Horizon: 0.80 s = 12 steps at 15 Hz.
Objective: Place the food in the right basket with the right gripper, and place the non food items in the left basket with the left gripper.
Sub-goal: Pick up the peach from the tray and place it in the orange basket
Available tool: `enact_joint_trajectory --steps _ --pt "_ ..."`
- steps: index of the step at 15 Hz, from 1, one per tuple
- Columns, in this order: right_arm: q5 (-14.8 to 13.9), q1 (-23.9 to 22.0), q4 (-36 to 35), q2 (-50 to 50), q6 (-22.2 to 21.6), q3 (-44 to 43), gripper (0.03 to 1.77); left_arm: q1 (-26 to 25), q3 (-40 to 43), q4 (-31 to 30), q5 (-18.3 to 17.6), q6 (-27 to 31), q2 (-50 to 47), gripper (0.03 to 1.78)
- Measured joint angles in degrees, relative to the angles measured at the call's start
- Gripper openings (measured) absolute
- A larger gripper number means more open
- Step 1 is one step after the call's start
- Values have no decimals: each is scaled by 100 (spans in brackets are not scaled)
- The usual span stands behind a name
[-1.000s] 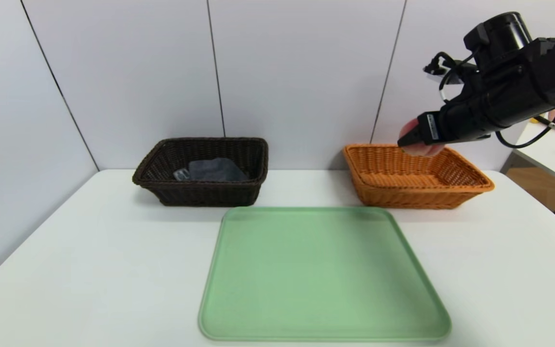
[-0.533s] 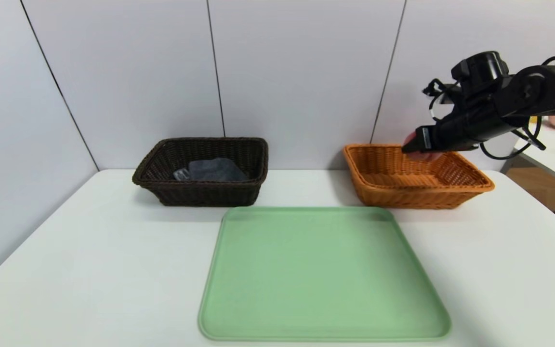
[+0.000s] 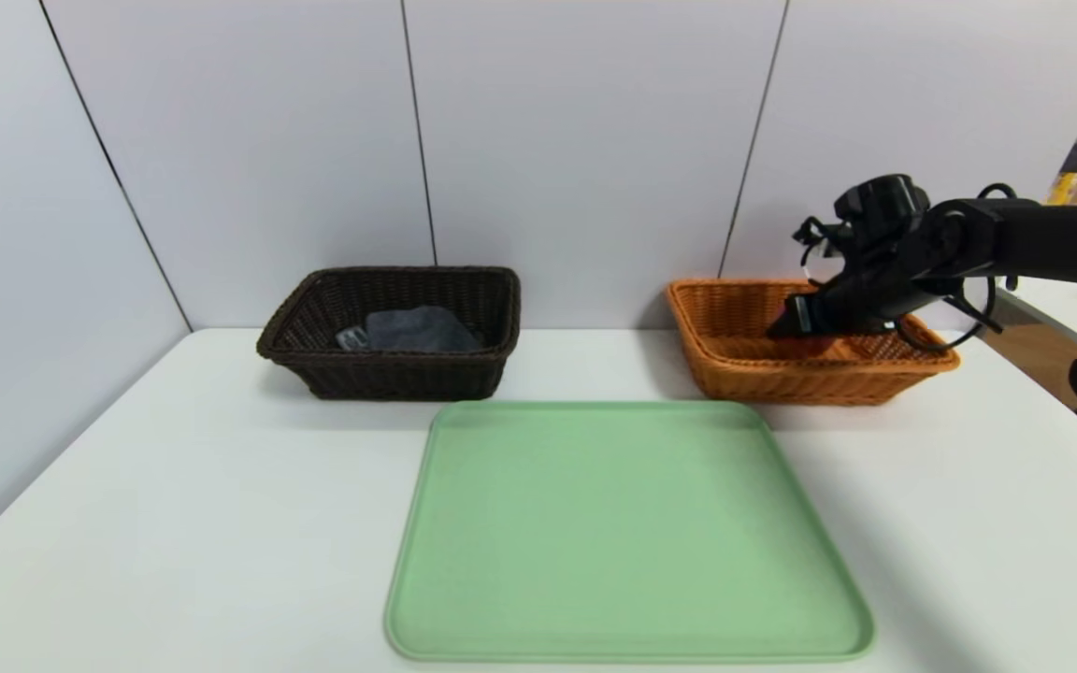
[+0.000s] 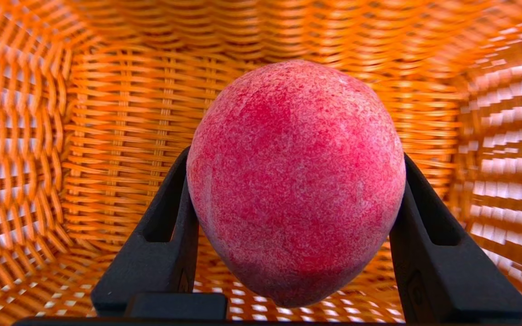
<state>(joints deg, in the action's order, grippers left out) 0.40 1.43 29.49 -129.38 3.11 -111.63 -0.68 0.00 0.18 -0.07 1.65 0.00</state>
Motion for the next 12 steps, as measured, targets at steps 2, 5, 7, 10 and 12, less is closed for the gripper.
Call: enact_joint_trajectory --steps 2,5,7,10,12 --pt "-5 0 0 -116 -5 0 113 0 0 0 -2 0 0 169" --pt "-5 6 -26 -204 -5 -5 113 0 0 0 0 0 0 169" --pt "-10 6 -13 -218 -9 -5 113 0 0 -2 -2 0 0 169" --pt "-11 15 -5 -218 -16 -5 125 0 0 -2 -2 0 0 169" --pt "-7 35 24 -205 -28 0 135 0 0 0 -2 2 0 169"
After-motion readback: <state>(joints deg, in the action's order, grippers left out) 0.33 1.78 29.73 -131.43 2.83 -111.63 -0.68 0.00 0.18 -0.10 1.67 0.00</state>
